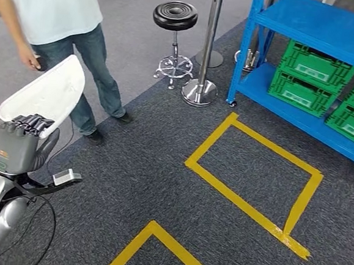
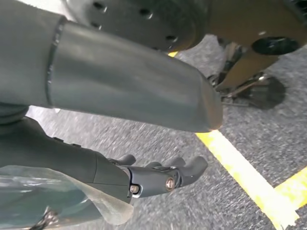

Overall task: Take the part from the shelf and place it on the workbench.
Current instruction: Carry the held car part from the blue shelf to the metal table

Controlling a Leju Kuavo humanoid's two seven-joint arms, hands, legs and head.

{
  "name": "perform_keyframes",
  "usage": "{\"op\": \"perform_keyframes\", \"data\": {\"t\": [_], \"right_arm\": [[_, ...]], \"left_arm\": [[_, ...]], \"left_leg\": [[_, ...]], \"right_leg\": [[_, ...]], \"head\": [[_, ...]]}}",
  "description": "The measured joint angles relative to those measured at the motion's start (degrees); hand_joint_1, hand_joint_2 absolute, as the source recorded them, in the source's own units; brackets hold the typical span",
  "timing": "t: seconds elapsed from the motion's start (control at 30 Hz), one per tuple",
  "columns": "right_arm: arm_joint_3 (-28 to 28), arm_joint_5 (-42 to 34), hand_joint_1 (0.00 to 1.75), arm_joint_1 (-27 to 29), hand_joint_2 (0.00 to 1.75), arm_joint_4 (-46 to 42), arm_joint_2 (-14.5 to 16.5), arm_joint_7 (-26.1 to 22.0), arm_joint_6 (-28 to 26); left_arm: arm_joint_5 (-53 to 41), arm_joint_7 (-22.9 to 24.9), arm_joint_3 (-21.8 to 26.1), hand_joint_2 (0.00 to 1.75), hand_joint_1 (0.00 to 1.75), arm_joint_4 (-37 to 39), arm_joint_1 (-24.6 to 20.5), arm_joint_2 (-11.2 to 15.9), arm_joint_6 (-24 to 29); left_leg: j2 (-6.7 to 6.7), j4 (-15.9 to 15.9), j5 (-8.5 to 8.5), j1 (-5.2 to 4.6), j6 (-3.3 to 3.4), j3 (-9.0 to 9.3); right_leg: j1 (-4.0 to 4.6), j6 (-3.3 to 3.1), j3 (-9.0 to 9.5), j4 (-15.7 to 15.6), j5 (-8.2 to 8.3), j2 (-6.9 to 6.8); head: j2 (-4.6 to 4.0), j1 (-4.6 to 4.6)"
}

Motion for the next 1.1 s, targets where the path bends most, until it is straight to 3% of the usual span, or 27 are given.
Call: {"op": "perform_keyframes", "data": {"t": [0.03,0.07,0.13,0.2,0.23,0.3,0.33,0.37,0.43,0.47,0.5,0.53,0.57,0.6,0.67,0.73,0.8,0.83,0.9,0.97,1.0,1.03,1.07,1.1], "right_arm": [[0.0,0.04,0.0,0.06,0.0,0.01,-0.13,0.22,0.08],[0.0,0.1,0.0,0.04,0.0,0.01,-0.2,0.5,0.08],[0.01,0.3,0.0,-0.1,0.0,0.01,-0.23,1.06,0.02],[0.08,0.52,0.0,-0.18,0.0,0.01,-0.22,1.52,-0.03],[0.13,0.61,0.0,-0.2,0.0,0.01,-0.21,1.7,-0.05],[0.21,0.67,0.0,-0.35,0.0,0.01,-0.17,1.94,-0.31],[0.22,0.66,0.0,-0.48,0.0,0.0,-0.16,1.99,-0.58],[0.22,0.63,0.0,-0.59,0.0,-0.01,-0.16,1.99,-1.05],[0.22,0.57,0.0,-0.67,0.0,-0.01,-0.17,1.87,-2.29],[0.22,0.55,0.0,-0.59,0.0,-0.01,-0.17,1.7,-3.19],[0.21,0.55,0.0,-0.47,0.0,-0.01,-0.17,1.5,-4.14],[0.21,0.55,0.0,-0.33,0.0,-0.01,-0.17,1.29,-5.09],[0.2,0.54,0.0,-0.2,0.0,-0.01,-0.17,1.11,-5.9],[0.19,0.54,0.0,-0.12,0.0,-0.01,-0.17,0.98,-6.4],[0.16,0.54,0.0,-0.1,0.0,-0.01,-0.2,0.82,-6.8],[0.15,0.55,0.0,-0.14,0.0,-0.01,-0.25,0.71,-6.98],[0.15,0.57,0.0,-0.2,0.0,-0.01,-0.25,0.62,-7.71],[0.15,0.62,0.0,-0.23,0.0,-0.01,-0.24,0.54,-8.66],[0.14,0.81,0.0,-0.21,0.0,-0.01,-0.23,0.36,-12.02],[0.08,0.98,0.0,-0.1,0.0,-0.01,-0.25,0.56,-15.43],[0.01,1.02,0.0,-0.04,0.0,0.0,-0.27,0.8,-16.63],[-0.08,1.03,0.0,-0.01,0.0,0.01,-0.28,1.1,-17.55],[-0.16,1.04,0.0,0.0,0.0,0.01,-0.3,1.41,-18.26],[-0.23,1.05,0.0,-0.01,0.0,0.01,-0.3,1.69,-18.74]], "left_arm": [[-0.07,0.16,-0.49,1.75,1.75,0.01,0.05,-0.11,-0.01],[0.05,0.22,-0.88,1.75,1.75,0.02,0.06,-0.15,-0.01],[0.3,-0.07,-1.36,1.75,1.75,0.04,-0.16,-0.17,0.0],[0.35,-0.85,-1.64,1.75,1.75,0.04,-0.6,-0.38,0.02],[0.33,-1.29,-1.72,1.75,1.75,0.05,-0.77,-0.52,0.03],[0.12,-1.91,-1.76,1.75,1.75,0.04,-0.95,-0.75,0.04],[-0.02,-2.07,-1.75,1.75,1.75,0.03,-1.0,-0.84,0.05],[-0.15,-2.17,-1.74,1.75,1.75,0.01,-1.17,-0.93,0.07],[-0.24,-2.27,-1.71,1.75,1.75,-0.02,-1.5,-1.27,0.1],[-0.27,-2.31,-1.68,1.75,1.75,-0.02,-1.6,-1.47,0.1],[-0.32,-2.36,-1.59,1.75,1.75,-0.07,-1.5,-1.68,0.1],[-0.43,-2.41,-1.47,1.75,1.75,-0.16,-1.31,-1.85,0.1],[-0.54,-2.45,-1.32,1.75,1.75,-0.28,-1.13,-1.98,0.1],[-0.62,-2.48,-1.16,1.75,1.75,-0.42,-0.99,-2.08,0.1],[-0.68,-2.48,-0.93,1.75,1.75,-0.63,-0.93,-2.28,0.1],[-0.7,-2.49,-0.72,1.75,1.75,-0.78,-0.86,-2.47,0.11],[-0.85,-2.5,-0.45,1.75,1.75,-0.94,-0.51,-2.52,0.11],[-1.05,-2.5,-0.17,1.75,1.75,-1.16,-0.13,-2.52,0.11],[-1.67,-2.45,0.67,1.75,1.75,-1.92,0.73,-2.52,0.12],[-2.21,-2.39,1.64,1.75,1.75,-2.84,1.91,-2.66,0.13],[-2.37,-2.38,2.06,1.75,1.75,-3.27,2.69,-2.74,0.13],[-2.52,-2.37,2.47,1.75,1.75,-3.67,3.54,-2.8,0.13],[-2.62,-2.37,2.85,1.75,1.75,-4.03,4.29,-2.84,0.13],[-2.69,-2.37,3.2,1.75,1.75,-4.39,4.84,-2.85,0.13]], "left_leg": [[0.25,0.75,0.2,0.16,-0.12,-0.27],[0.56,-0.68,1.39,0.28,-0.2,0.58],[2.6,-7.63,4.58,0.22,-0.16,4.48],[4.71,-12.98,5.84,-0.31,0.49,7.29],[5.04,-13.85,5.66,-0.62,0.91,7.65],[3.8,-14.18,5.75,-0.78,1.81,7.6],[3.17,-14.38,5.86,-0.72,2.17,7.69],[2.55,-14.59,6.0,-0.6,2.56,7.79],[1.3,-14.8,6.12,-0.44,3.19,7.9],[0.55,-14.78,6.12,-0.44,3.42,7.89],[-0.27,-14.77,6.11,-0.48,3.52,7.89],[-1.12,-14.75,6.11,-0.53,3.54,7.91],[-2.01,-14.71,6.11,-0.56,3.54,7.94],[-2.85,-14.68,6.11,-0.55,3.52,7.98],[-4.4,-14.51,6.09,-0.55,3.3,7.91],[-5.83,-14.41,6.22,-0.4,2.63,7.57],[-7.18,-14.54,6.51,-0.13,1.83,7.23],[-6.9,-14.42,6.42,-0.13,1.54,7.1],[-3.91,-11.64,4.63,-0.27,1.09,5.86],[-0.68,-4.9,1.3,-0.14,0.63,2.8],[-0.19,-1.65,0.11,0.02,0.4,1.24],[0.04,0.16,-0.17,0.17,0.22,0.35],[0.25,-0.2,0.65,0.3,0.07,0.51],[0.72,-2.62,2.31,0.4,-0.02,1.73]], "right_leg": [[0.02,0.01,-0.01,0.0,-0.08,-0.96],[0.02,0.09,0.01,0.01,-0.16,-1.8],[0.06,0.39,0.24,0.01,-0.4,-3.27],[0.35,0.96,0.48,0.08,-0.73,-4.5],[0.47,1.26,0.63,0.05,-0.87,-5.15],[0.46,1.84,0.96,-0.07,-1.16,-6.4],[0.33,2.15,0.95,0.13,-1.51,-6.02],[0.2,2.37,0.43,1.29,-2.38,-4.71],[0.02,2.59,-2.54,7.31,-5.51,-1.01],[0.01,2.58,-4.72,11.49,-7.2,0.14],[0.02,2.58,-6.6,14.83,-8.13,0.56],[0.03,2.54,-7.66,16.27,-7.94,0.73],[0.03,2.44,-7.71,15.58,-6.67,0.88],[0.02,2.26,-6.67,12.74,-4.55,1.33],[-0.17,1.83,-3.31,4.91,-0.71,3.91],[-0.25,1.64,-1.1,0.68,0.37,5.82],[-0.16,1.44,-0.5,0.1,0.31,5.02],[-0.2,1.18,-0.3,-0.19,0.45,4.29],[-0.39,0.61,0.22,-0.9,0.72,2.73],[-0.28,0.26,0.56,-1.13,0.6,1.09],[-0.23,0.19,0.63,-1.12,0.47,0.25],[-0.22,0.18,0.71,-1.11,0.31,-0.56],[-0.21,0.23,0.82,-1.1,0.14,-1.37],[-0.22,0.35,1.0,-1.09,-0.06,-2.18]], "head": [[0.0,0.0],[0.0,0.0],[0.0,-0.01],[0.01,0.03],[0.01,0.04],[0.02,0.08],[0.01,0.11],[0.01,0.21],[0.01,0.43],[0.01,0.5],[0.01,0.51],[0.0,0.5],[0.0,0.52],[0.0,0.51],[0.0,0.51],[0.01,0.48],[0.01,0.5],[0.01,0.49],[0.01,0.06],[0.0,-0.33],[0.0,-0.34],[0.0,-0.37],[0.0,-0.36],[0.0,-0.37]]}}
